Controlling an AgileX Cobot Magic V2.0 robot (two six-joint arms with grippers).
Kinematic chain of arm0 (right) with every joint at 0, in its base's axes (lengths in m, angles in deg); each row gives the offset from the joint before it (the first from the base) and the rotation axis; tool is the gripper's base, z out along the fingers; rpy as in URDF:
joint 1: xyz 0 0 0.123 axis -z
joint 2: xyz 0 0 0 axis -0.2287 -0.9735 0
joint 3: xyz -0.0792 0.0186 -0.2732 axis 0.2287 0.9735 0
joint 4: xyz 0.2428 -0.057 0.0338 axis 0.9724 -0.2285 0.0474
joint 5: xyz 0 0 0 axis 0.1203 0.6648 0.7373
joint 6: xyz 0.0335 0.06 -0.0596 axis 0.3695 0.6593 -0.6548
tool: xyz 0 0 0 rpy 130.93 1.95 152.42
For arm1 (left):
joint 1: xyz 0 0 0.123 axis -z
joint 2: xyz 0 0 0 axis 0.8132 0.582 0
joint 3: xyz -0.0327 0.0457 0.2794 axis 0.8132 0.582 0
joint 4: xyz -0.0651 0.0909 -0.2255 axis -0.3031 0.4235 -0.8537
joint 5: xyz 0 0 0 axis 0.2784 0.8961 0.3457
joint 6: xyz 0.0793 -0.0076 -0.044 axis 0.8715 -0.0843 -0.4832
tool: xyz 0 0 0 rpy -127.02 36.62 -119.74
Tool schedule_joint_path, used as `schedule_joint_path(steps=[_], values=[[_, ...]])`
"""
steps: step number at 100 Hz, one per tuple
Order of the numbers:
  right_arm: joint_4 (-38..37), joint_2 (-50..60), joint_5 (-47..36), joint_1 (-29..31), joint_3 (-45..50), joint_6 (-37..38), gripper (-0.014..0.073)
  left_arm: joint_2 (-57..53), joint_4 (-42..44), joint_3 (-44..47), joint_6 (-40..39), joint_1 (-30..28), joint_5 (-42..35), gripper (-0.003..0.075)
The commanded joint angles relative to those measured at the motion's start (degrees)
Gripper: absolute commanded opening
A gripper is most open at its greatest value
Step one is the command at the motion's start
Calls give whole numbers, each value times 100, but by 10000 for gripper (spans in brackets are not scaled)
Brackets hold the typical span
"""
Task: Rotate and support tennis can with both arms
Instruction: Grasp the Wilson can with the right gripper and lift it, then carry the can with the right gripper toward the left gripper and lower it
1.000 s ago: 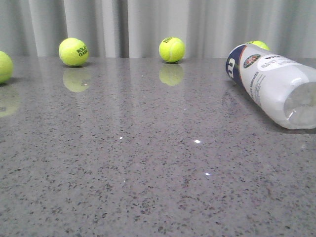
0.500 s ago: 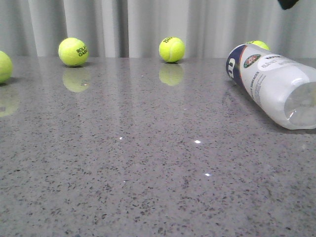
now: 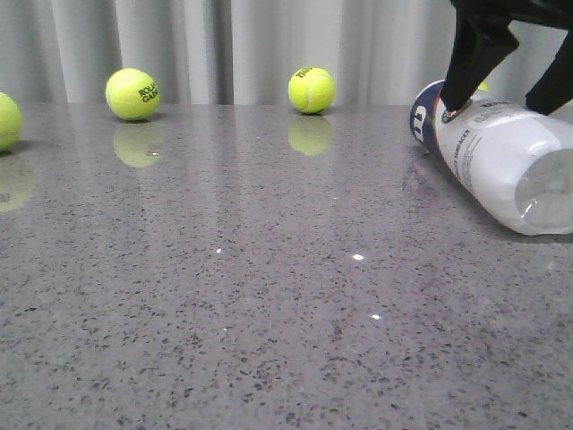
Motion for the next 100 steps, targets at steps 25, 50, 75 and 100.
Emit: schedule_joint_path(steps=[25, 50, 75, 100], values=[[81, -419, -311, 7, -202, -55, 619, -222, -7, 280, -65, -11, -479, -21], [81, -409, -37, 7, -296, -55, 254, -222, -7, 280, -65, -11, -479, -21], [81, -409, 1034, -20, -1184, -373, 202, -222, -7, 280, -65, -11, -479, -21], [106, -409, 1722, -324, -2413, -1654, 202, -222, -7, 280, -65, -11, -479, -21]])
